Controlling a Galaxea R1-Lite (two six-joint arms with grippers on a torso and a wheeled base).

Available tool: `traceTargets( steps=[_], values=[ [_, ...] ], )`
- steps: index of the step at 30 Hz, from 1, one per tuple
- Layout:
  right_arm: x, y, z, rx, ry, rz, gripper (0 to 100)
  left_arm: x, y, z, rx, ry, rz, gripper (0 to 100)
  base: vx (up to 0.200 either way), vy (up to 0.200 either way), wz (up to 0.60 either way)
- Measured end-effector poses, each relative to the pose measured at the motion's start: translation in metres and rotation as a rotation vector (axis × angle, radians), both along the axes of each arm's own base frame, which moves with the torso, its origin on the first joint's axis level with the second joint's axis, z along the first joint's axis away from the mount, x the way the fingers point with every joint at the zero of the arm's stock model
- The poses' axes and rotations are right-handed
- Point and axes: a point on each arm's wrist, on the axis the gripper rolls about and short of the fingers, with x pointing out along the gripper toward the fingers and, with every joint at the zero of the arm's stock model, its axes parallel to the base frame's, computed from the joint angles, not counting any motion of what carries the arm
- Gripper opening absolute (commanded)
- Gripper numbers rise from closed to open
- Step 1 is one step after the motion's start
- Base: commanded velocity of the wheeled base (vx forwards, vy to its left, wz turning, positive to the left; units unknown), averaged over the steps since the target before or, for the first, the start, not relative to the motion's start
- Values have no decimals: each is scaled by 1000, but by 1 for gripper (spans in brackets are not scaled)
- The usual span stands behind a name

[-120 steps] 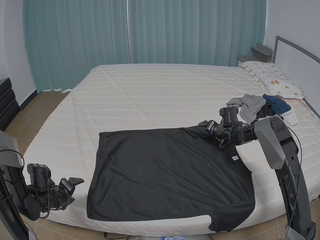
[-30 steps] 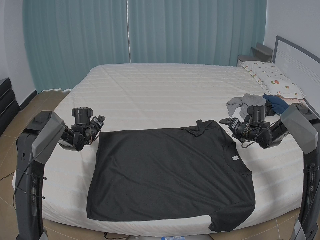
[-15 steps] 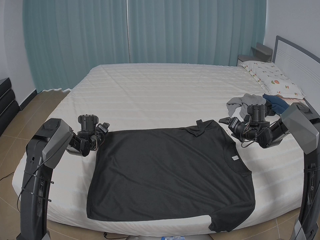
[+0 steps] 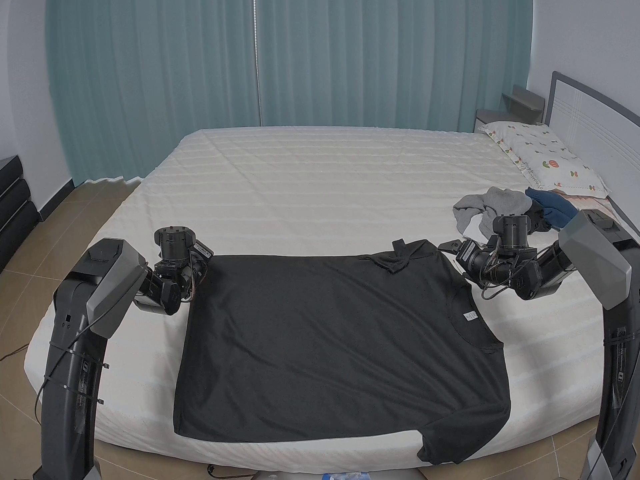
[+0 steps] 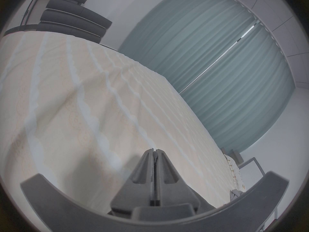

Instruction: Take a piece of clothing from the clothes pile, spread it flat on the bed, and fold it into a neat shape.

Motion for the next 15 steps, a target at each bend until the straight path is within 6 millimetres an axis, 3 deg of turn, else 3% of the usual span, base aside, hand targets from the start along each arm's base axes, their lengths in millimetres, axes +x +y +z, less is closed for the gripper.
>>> traceTargets(
  steps=[15],
  values=[
    [7, 2, -9, -2, -15, -3, 100, 4, 3, -7, 90, -59, 22, 0, 0, 0, 0]
  ],
)
